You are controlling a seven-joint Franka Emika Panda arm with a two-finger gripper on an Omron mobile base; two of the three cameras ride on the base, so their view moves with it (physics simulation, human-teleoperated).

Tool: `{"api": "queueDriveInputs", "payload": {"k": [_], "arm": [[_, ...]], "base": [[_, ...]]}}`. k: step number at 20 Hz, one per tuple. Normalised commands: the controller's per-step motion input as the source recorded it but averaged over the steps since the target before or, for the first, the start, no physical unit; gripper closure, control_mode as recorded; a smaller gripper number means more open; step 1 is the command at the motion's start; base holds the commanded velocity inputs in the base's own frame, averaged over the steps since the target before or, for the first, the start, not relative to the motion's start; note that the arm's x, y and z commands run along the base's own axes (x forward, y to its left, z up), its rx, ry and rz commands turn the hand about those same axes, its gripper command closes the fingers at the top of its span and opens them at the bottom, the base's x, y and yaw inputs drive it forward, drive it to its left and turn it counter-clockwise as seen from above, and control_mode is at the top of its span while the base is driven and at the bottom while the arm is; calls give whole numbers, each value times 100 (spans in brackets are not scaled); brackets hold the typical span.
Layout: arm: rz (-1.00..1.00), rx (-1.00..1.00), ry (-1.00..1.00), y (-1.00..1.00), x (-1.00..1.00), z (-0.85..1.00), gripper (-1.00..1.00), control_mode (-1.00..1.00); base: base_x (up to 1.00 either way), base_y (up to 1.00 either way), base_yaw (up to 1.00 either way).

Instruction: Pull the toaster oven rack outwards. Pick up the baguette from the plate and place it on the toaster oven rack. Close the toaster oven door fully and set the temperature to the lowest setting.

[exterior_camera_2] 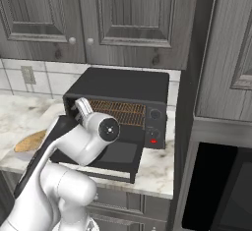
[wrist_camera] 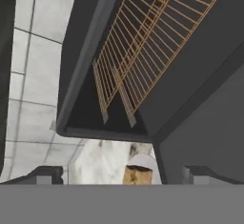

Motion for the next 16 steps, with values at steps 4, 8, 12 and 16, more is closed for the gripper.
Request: {"api": "queueDriveInputs", "payload": {"k": [4, 8, 12, 16], "arm": [[0, 0, 0, 0, 18, -43, -100, -100], [0, 4, 0, 0, 33, -31, -100, -100], [0, 8, 0, 0, 64, -14, -100, -100], [0, 4, 0, -9, 51, -3, -100, -100]], "base": [[0, 0, 0], [0, 0, 0], [0, 0, 0], [0, 0, 0]]}}
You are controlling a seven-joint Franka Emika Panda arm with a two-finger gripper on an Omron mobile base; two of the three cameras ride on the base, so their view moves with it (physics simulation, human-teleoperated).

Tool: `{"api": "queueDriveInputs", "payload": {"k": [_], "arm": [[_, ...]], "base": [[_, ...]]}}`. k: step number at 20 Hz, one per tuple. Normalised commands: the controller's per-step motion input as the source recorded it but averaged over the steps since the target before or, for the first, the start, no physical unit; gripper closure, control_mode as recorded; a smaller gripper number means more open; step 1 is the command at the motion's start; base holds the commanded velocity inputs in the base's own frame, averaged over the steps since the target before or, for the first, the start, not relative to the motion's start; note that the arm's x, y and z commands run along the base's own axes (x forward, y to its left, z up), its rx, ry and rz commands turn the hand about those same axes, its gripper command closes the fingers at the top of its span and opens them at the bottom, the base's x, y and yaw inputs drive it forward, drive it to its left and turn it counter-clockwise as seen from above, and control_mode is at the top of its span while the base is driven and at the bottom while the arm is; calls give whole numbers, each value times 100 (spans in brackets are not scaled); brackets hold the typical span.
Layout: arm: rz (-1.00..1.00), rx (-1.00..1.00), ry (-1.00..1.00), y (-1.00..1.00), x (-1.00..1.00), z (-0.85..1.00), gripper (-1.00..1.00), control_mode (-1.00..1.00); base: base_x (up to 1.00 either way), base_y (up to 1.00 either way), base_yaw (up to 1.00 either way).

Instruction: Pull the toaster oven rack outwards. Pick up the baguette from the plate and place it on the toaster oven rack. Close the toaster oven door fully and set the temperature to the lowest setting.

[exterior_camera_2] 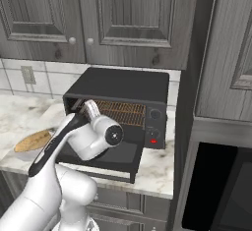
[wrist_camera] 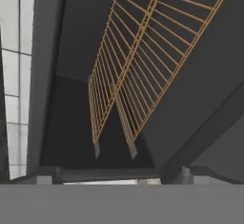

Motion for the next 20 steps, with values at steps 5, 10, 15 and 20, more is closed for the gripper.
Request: {"api": "queueDriveInputs", "payload": {"k": [5, 10, 15, 20], "arm": [[1, 1, 0, -27, 25, 0, -100, -100], [1, 0, -2, -12, 33, -22, -100, -100], [0, 0, 0, -4, 25, -42, -100, -100], [0, 0, -11, -6, 0, -32, -100, -100]], "base": [[0, 0, 0], [0, 0, 0], [0, 0, 0], [0, 0, 0]]}}
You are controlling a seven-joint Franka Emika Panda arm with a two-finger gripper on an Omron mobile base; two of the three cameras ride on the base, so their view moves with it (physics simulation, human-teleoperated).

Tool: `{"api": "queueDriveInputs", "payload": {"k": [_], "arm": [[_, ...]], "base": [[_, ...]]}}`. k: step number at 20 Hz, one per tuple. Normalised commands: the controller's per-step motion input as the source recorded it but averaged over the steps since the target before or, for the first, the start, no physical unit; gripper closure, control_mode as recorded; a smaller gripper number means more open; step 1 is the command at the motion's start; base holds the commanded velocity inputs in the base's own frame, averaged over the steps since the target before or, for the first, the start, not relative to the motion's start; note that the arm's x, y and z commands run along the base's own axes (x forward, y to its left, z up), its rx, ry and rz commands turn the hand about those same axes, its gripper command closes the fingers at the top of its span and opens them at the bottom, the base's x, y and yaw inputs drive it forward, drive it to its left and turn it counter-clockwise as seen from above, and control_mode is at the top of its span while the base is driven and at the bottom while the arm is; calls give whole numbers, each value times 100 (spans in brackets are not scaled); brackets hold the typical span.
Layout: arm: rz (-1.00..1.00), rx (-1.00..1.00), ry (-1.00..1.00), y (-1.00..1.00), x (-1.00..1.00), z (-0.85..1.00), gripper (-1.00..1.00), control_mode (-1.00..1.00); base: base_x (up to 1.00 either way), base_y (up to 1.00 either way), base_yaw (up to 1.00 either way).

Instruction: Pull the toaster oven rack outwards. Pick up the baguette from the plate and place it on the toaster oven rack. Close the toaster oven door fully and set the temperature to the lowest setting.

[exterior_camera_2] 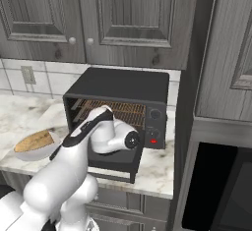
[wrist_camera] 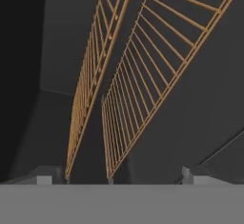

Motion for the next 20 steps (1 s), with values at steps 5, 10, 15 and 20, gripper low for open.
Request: {"api": "queueDriveInputs", "payload": {"k": [5, 10, 15, 20], "arm": [[0, 0, -22, 0, 5, -12, -100, -100], [0, 0, -8, 0, 15, 0, -100, -100], [0, 0, 0, 0, 21, 9, -100, -100], [0, 2, 0, 0, 20, 17, -100, -100]], "base": [[0, 0, 0], [0, 0, 0], [0, 0, 0], [0, 0, 0]]}}
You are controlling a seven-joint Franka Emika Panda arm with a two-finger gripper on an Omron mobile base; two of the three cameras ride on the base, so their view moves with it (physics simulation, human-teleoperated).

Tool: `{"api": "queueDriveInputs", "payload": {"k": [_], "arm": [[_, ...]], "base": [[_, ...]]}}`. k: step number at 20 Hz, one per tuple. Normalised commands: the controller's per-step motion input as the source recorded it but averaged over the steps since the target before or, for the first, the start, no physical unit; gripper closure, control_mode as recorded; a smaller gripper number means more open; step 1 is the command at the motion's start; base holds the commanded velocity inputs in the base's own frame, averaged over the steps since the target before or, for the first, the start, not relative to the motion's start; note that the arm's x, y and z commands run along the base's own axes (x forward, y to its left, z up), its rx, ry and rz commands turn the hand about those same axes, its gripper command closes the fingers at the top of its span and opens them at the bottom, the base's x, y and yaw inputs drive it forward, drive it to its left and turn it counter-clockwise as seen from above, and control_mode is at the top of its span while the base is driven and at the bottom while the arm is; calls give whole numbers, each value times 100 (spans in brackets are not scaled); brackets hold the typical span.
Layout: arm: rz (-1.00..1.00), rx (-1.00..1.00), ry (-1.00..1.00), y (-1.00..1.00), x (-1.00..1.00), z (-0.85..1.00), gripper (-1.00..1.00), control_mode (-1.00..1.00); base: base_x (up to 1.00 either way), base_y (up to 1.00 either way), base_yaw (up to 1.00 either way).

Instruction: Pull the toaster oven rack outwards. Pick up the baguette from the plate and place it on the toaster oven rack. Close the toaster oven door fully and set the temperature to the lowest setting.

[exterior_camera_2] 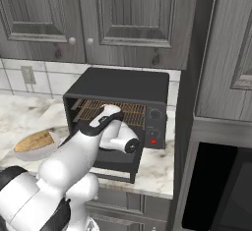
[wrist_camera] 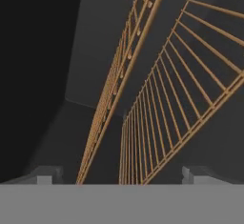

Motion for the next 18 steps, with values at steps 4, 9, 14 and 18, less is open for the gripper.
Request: {"api": "queueDriveInputs", "payload": {"k": [4, 9, 14, 18], "arm": [[0, 1, 0, 0, 30, 7, -100, -100], [0, 0, 0, 0, 35, -1, -100, -100], [0, 0, 0, 0, 17, -3, -100, -100], [0, 0, 0, 0, 1, -7, -100, -100]], "base": [[0, 0, 0], [0, 0, 0], [0, 0, 0], [0, 0, 0]]}}
